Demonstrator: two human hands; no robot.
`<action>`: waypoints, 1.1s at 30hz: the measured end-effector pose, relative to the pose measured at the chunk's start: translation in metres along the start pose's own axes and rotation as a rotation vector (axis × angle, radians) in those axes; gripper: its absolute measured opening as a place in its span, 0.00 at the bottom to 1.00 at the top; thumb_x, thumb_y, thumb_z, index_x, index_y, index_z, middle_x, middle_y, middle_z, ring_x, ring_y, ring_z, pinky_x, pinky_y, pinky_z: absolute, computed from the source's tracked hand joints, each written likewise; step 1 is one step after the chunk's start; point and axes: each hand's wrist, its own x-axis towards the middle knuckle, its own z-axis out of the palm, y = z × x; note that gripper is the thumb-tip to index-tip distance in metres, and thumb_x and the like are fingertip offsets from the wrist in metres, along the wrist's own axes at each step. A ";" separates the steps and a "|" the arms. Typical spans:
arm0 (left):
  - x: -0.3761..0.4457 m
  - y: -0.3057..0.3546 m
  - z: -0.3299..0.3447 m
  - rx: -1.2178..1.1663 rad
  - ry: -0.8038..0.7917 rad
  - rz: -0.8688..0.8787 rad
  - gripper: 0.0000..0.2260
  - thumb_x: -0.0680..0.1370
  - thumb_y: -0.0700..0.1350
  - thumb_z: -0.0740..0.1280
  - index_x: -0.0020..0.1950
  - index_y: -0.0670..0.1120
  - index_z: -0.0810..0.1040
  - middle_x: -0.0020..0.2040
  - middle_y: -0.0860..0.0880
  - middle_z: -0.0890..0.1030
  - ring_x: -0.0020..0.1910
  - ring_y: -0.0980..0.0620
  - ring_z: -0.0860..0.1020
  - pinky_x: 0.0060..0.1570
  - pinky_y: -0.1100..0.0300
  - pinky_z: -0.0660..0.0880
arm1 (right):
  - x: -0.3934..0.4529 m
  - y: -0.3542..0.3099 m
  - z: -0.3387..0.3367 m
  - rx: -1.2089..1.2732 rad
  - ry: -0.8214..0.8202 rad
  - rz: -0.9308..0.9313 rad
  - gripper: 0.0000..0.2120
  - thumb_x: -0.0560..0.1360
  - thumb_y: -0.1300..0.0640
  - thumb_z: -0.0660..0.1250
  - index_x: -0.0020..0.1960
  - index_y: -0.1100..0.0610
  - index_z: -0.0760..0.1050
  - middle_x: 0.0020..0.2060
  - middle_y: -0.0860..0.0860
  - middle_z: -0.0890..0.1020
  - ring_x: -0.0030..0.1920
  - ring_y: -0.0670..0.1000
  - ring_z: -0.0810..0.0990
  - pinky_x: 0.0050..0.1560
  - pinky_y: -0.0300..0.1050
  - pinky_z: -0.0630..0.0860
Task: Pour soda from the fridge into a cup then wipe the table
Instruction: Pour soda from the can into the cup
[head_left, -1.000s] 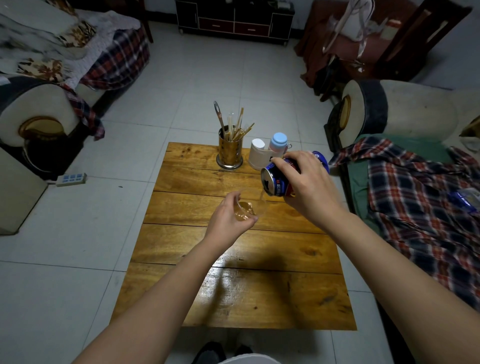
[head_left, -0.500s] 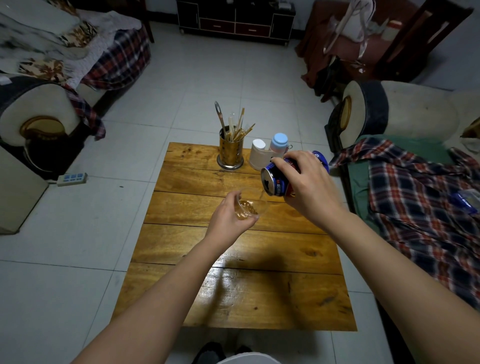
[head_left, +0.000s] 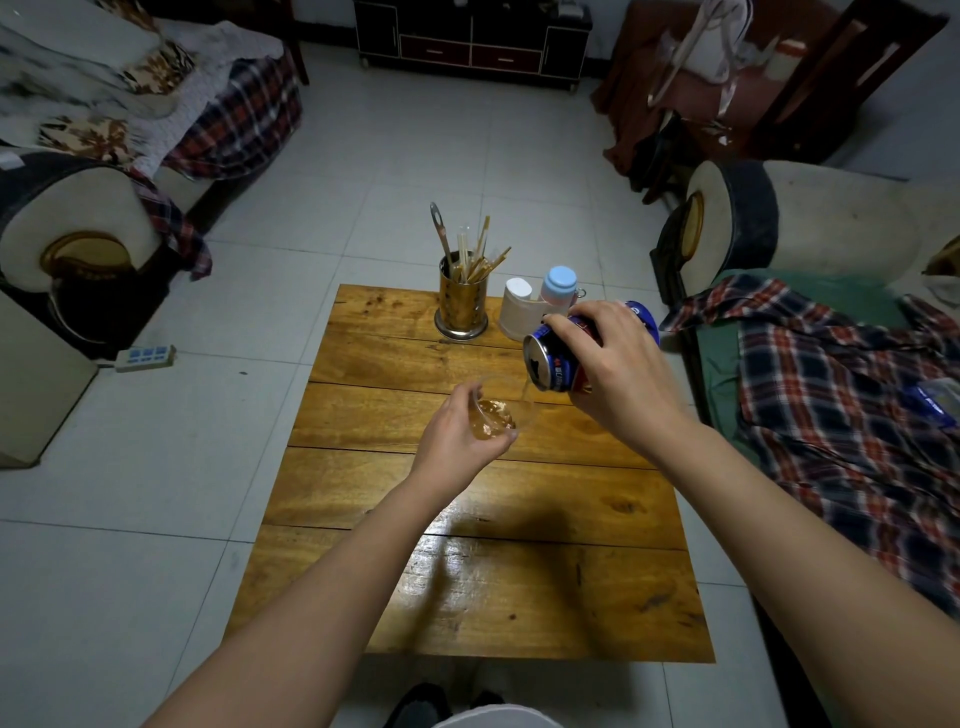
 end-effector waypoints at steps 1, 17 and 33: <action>0.000 0.000 0.000 0.002 0.000 0.000 0.32 0.70 0.50 0.73 0.70 0.48 0.64 0.65 0.49 0.73 0.63 0.52 0.71 0.59 0.58 0.71 | 0.000 0.000 0.000 -0.002 -0.002 0.000 0.34 0.65 0.62 0.74 0.68 0.56 0.66 0.62 0.60 0.72 0.64 0.61 0.69 0.62 0.57 0.69; 0.000 -0.006 -0.003 -0.090 0.083 -0.032 0.31 0.69 0.50 0.74 0.68 0.48 0.65 0.61 0.50 0.74 0.59 0.54 0.72 0.54 0.61 0.69 | -0.013 0.012 0.010 0.080 0.027 0.072 0.36 0.63 0.60 0.76 0.68 0.56 0.65 0.62 0.58 0.71 0.64 0.59 0.69 0.61 0.56 0.70; 0.005 -0.022 0.007 -0.240 0.126 -0.130 0.30 0.69 0.45 0.75 0.67 0.50 0.64 0.57 0.54 0.72 0.56 0.56 0.72 0.51 0.67 0.67 | -0.046 0.019 0.056 0.453 0.059 0.357 0.37 0.64 0.59 0.76 0.69 0.55 0.64 0.62 0.56 0.70 0.62 0.55 0.68 0.62 0.46 0.66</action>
